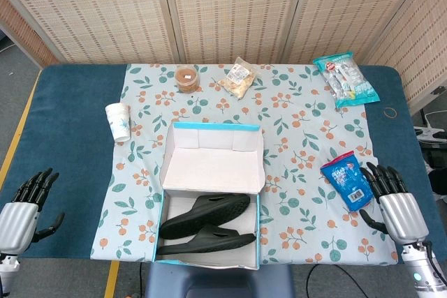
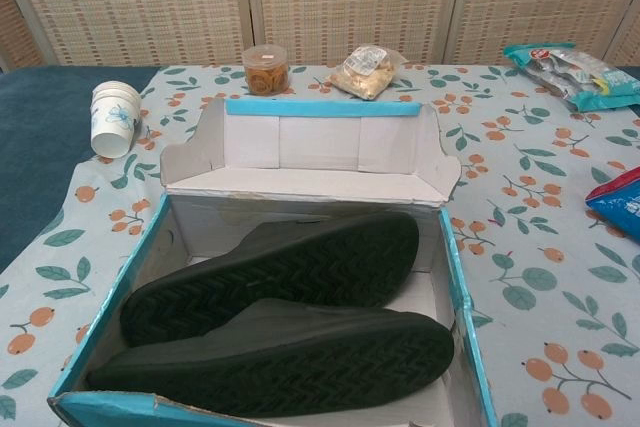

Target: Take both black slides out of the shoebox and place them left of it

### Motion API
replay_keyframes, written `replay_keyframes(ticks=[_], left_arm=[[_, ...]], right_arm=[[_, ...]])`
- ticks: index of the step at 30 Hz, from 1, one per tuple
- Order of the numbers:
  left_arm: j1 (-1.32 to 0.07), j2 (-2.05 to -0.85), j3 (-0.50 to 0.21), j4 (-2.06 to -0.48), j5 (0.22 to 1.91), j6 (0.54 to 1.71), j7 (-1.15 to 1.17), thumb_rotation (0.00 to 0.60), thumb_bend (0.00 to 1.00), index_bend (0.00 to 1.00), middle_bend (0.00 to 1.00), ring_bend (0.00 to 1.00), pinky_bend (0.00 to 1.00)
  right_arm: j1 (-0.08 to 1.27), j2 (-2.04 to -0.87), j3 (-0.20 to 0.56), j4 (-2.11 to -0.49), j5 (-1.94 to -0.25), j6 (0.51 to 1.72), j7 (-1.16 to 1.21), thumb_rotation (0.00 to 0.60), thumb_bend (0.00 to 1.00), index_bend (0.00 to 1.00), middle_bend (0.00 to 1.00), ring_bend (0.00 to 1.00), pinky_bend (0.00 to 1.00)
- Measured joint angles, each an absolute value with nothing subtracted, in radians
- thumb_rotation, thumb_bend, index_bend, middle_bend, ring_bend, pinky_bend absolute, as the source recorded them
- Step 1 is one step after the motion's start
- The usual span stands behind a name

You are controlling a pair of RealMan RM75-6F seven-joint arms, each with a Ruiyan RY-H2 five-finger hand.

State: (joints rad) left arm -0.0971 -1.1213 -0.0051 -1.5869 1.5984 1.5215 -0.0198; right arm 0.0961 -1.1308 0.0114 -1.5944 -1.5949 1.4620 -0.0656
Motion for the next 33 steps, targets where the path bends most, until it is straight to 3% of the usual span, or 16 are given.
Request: replay_keyframes(ticks=[4, 10, 14, 20, 26, 33], left_arm=[[-0.097, -1.127, -0.001, -1.580, 1.634, 1.541, -0.029, 0.600, 0.37, 0.02, 0.00, 0.00, 0.16], [-0.117, -1.136, 0.034, -1.583, 1.764, 1.562, -0.089, 0.600, 0.37, 0.05, 0.02, 0.04, 0.25], [-0.157, -1.103, 0.070, -1.677, 1.859, 1.522, -0.110, 0.600, 0.37, 0.11, 0.10, 0.09, 0.32], [-0.237, -1.055, 0.106, -1.910, 1.884, 1.373, -0.136, 0.600, 0.37, 0.16, 0.15, 0.11, 0.32], [-0.326, -1.062, 0.085, -2.058, 1.767, 1.166, -0.057, 0.600, 0.36, 0.18, 0.16, 0.13, 0.33], [-0.396, -1.174, 0.013, -2.090, 1.538, 1.061, 0.195, 0.600, 0.37, 0.18, 0.19, 0.15, 0.33]], right_arm=[[0.094, -1.128, 0.009, -1.595, -1.603, 1.470, -0.061, 0.600, 0.19, 0.00, 0.00, 0.00, 0.00], [0.091, -1.123, 0.001, -1.602, -1.622, 1.480, -0.054, 0.600, 0.19, 0.00, 0.00, 0.00, 0.00], [0.088, -1.115, -0.007, -1.605, -1.644, 1.491, -0.038, 0.600, 0.19, 0.00, 0.00, 0.00, 0.00], [0.080, -1.093, -0.023, -1.610, -1.675, 1.512, 0.006, 0.600, 0.19, 0.00, 0.00, 0.00, 0.00], [0.068, -1.073, -0.032, -1.608, -1.709, 1.558, 0.057, 0.600, 0.19, 0.00, 0.00, 0.00, 0.00], [0.057, -1.059, -0.031, -1.600, -1.707, 1.576, 0.086, 0.600, 0.19, 0.00, 0.00, 0.00, 0.00]])
